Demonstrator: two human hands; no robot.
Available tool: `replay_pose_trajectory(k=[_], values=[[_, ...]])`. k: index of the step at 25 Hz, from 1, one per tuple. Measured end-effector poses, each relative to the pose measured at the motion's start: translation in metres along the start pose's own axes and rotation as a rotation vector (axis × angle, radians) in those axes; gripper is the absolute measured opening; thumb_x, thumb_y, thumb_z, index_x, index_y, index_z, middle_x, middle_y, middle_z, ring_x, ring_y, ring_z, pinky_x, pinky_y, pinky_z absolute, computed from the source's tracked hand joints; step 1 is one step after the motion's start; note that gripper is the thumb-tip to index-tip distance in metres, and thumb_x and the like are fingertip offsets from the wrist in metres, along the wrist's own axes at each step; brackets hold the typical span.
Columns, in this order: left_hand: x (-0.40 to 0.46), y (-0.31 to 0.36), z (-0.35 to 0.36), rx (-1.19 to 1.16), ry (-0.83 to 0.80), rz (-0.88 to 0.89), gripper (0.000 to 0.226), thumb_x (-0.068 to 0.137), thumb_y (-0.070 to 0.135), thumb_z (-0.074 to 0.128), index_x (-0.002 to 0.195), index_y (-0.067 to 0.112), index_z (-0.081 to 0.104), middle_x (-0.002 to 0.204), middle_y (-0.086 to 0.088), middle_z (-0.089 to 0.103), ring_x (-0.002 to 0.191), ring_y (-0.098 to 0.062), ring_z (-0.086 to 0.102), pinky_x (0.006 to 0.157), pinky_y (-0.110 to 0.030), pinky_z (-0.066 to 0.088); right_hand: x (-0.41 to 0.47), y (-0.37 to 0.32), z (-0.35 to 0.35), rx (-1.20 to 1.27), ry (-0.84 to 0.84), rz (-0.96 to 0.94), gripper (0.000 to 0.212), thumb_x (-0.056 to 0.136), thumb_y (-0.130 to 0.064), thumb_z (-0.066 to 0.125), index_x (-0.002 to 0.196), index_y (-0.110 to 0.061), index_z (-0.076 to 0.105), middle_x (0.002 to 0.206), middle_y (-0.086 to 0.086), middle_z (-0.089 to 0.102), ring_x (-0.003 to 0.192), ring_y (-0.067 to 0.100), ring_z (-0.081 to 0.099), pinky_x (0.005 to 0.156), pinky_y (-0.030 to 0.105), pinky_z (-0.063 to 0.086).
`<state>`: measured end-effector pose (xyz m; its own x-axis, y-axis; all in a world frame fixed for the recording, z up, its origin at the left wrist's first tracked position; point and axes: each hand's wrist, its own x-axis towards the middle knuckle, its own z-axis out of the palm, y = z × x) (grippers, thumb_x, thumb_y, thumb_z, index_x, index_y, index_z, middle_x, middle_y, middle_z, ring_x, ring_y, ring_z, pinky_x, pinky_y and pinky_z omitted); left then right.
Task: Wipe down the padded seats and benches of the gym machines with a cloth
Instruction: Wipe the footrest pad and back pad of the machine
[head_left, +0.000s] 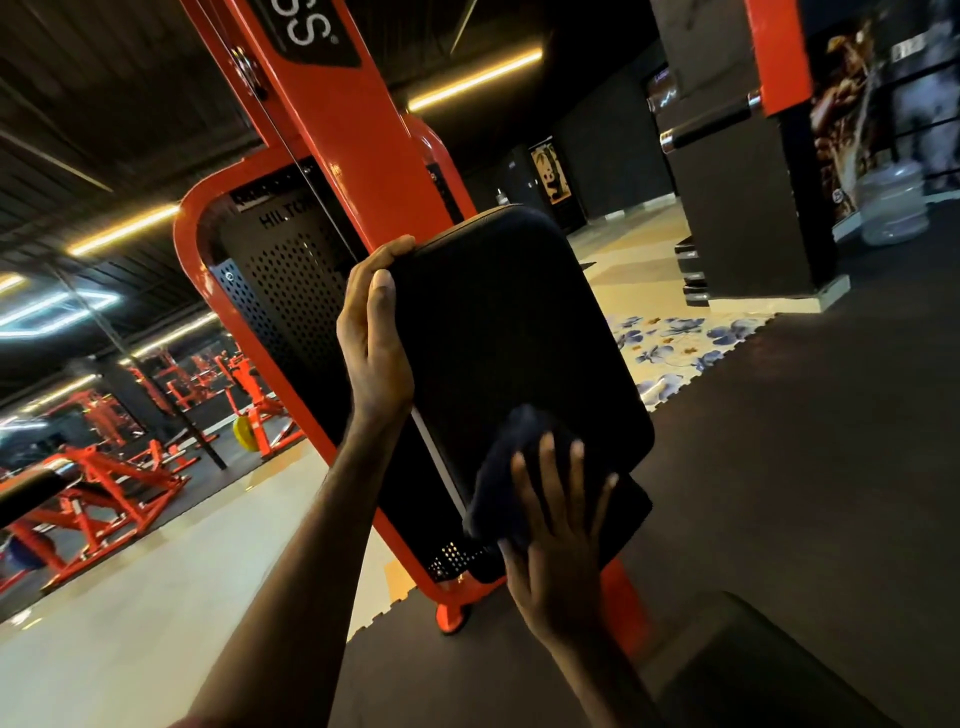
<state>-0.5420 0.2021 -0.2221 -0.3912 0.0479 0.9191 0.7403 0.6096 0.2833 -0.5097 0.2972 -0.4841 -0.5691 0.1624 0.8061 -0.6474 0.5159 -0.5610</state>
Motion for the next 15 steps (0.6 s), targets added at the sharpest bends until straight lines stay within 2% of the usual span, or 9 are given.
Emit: replay_pose_trajectory(k=[1, 3, 6, 8, 10, 11, 13, 15], values=[[-0.001, 0.001, 0.000, 0.002, 0.002, 0.003, 0.040, 0.112, 0.019, 0.035, 0.136, 0.005, 0.064, 0.135, -0.012, 0.064, 0.129, -0.033, 0.057, 0.108, -0.068, 0.043, -0.016, 0.013, -0.001, 0.029, -0.001, 0.003, 0.069, 0.108, -0.057, 0.026, 0.169, -0.030, 0.010, 0.176, 0.007, 0.009, 0.161, 0.041, 0.008, 0.119, 0.080, 0.012], [-0.001, 0.002, 0.000, -0.001, 0.006, 0.005, 0.040, 0.112, 0.019, 0.036, 0.136, 0.004, 0.064, 0.134, -0.013, 0.064, 0.128, -0.034, 0.057, 0.107, -0.069, 0.042, -0.014, 0.030, -0.001, 0.075, 0.062, 0.153, 0.073, 0.104, -0.048, 0.037, 0.169, -0.026, 0.012, 0.177, 0.008, 0.007, 0.162, 0.041, 0.005, 0.117, 0.079, 0.019], [0.000, 0.002, 0.001, -0.006, 0.006, -0.008, 0.040, 0.112, 0.020, 0.036, 0.136, 0.005, 0.064, 0.135, -0.012, 0.064, 0.129, -0.033, 0.057, 0.108, -0.069, 0.042, 0.047, 0.015, -0.001, 0.109, 0.174, 0.427, 0.076, 0.103, -0.045, 0.039, 0.169, -0.024, 0.008, 0.177, 0.006, -0.001, 0.162, 0.037, -0.003, 0.123, 0.074, 0.008], [-0.001, 0.002, 0.001, 0.002, 0.007, -0.009, 0.040, 0.112, 0.020, 0.036, 0.136, 0.004, 0.064, 0.134, -0.012, 0.064, 0.129, -0.032, 0.057, 0.108, -0.069, 0.042, 0.051, 0.012, 0.002, 0.054, 0.192, 0.328, 0.075, 0.105, -0.048, 0.039, 0.169, -0.023, 0.009, 0.177, 0.009, 0.002, 0.162, 0.038, 0.000, 0.126, 0.069, 0.000], [-0.001, 0.002, 0.000, -0.009, 0.010, -0.011, 0.040, 0.112, 0.020, 0.036, 0.136, 0.004, 0.064, 0.134, -0.012, 0.064, 0.129, -0.033, 0.057, 0.109, -0.069, 0.042, 0.014, 0.026, 0.008, 0.067, 0.152, 0.185, 0.076, 0.104, -0.046, 0.043, 0.169, -0.023, 0.011, 0.176, 0.011, 0.008, 0.162, 0.039, 0.003, 0.125, 0.071, 0.006], [0.000, 0.002, 0.000, -0.017, 0.011, -0.012, 0.040, 0.112, 0.020, 0.036, 0.136, 0.004, 0.064, 0.135, -0.012, 0.064, 0.130, -0.033, 0.057, 0.109, -0.069, 0.042, -0.003, 0.034, 0.007, 0.134, 0.156, 0.199, 0.075, 0.104, -0.045, 0.044, 0.169, -0.027, 0.011, 0.176, 0.010, 0.008, 0.162, 0.037, 0.003, 0.125, 0.071, 0.010], [0.001, 0.004, 0.000, -0.022, 0.011, -0.011, 0.040, 0.112, 0.021, 0.037, 0.136, 0.004, 0.064, 0.136, -0.013, 0.064, 0.131, -0.033, 0.057, 0.110, -0.069, 0.041, 0.003, 0.050, 0.006, 0.335, 0.247, 0.376, 0.071, 0.106, -0.050, 0.040, 0.168, -0.034, 0.008, 0.177, 0.004, 0.005, 0.163, 0.029, 0.002, 0.127, 0.066, 0.013], [0.000, 0.004, 0.000, -0.016, 0.010, -0.014, 0.040, 0.112, 0.020, 0.036, 0.136, 0.004, 0.064, 0.136, -0.012, 0.064, 0.131, -0.032, 0.057, 0.110, -0.067, 0.042, 0.054, 0.052, -0.004, 0.422, 0.321, 0.554, 0.069, 0.107, -0.058, 0.034, 0.168, -0.034, 0.011, 0.177, -0.002, 0.006, 0.164, 0.025, 0.001, 0.129, 0.062, 0.011]])
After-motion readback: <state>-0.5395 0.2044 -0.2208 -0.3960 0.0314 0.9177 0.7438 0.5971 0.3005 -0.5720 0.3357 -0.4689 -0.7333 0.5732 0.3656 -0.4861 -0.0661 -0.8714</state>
